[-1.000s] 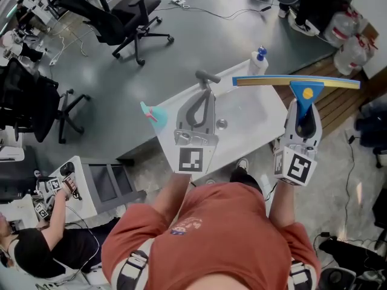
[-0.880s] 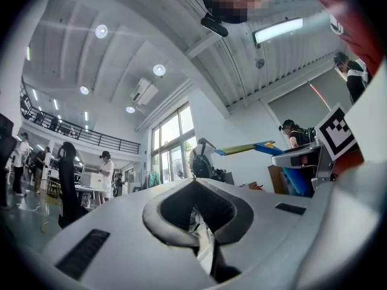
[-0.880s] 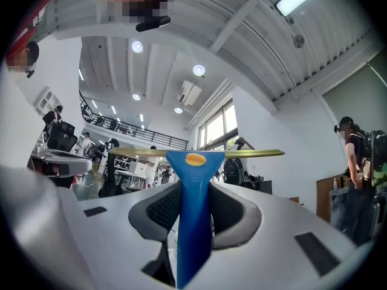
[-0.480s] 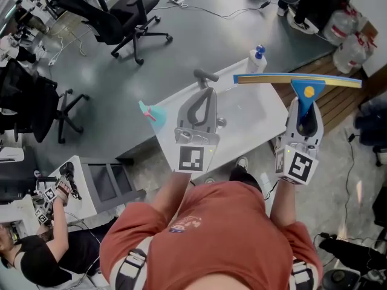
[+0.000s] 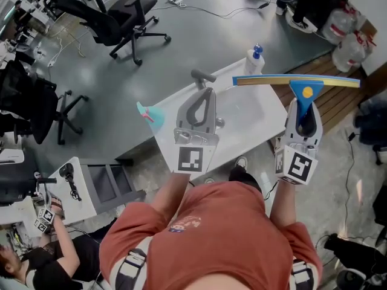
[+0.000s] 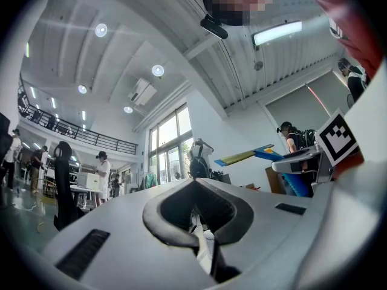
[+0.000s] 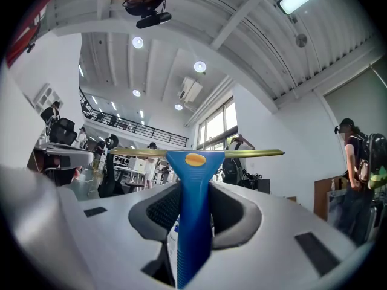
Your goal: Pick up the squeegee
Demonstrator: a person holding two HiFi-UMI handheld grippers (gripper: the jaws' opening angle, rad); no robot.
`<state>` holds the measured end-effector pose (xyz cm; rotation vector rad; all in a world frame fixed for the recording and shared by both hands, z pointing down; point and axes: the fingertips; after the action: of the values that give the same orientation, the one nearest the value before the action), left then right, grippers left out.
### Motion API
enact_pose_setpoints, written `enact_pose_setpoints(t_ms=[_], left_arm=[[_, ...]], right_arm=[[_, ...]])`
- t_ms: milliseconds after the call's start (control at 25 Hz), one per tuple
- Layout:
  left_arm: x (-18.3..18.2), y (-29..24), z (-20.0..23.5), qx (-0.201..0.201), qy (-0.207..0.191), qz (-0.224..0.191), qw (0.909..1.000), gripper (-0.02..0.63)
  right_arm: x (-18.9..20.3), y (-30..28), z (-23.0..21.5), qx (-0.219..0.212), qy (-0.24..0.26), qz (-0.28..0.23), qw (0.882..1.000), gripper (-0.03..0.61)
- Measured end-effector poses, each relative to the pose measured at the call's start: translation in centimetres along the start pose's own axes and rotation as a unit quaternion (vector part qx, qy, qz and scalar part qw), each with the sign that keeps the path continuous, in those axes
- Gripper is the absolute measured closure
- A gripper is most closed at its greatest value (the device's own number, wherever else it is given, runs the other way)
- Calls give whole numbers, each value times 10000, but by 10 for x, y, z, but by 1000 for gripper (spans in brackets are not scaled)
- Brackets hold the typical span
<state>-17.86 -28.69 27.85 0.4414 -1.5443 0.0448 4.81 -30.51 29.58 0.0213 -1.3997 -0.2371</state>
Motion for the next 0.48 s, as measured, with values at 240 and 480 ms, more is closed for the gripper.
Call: enact_pose_setpoints(t_ms=[240,480], left_arm=[[-1,-3,-4,18,-3,0,10000,595],[3,-3,-5,14,-10,17,10000,595]], right_arm=[[2,-1,-5,20,-23,73,10000,440],[9,-2,-5,-36,-49,106,9999,440]])
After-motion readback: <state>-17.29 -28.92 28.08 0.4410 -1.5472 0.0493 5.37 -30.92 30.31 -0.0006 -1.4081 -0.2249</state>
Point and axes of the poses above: the fingertips, and each gripper's own axes: y backward along the fingers, z to its left, x out of its underside, and after that the axes turned 5 degrees about y, right-handed
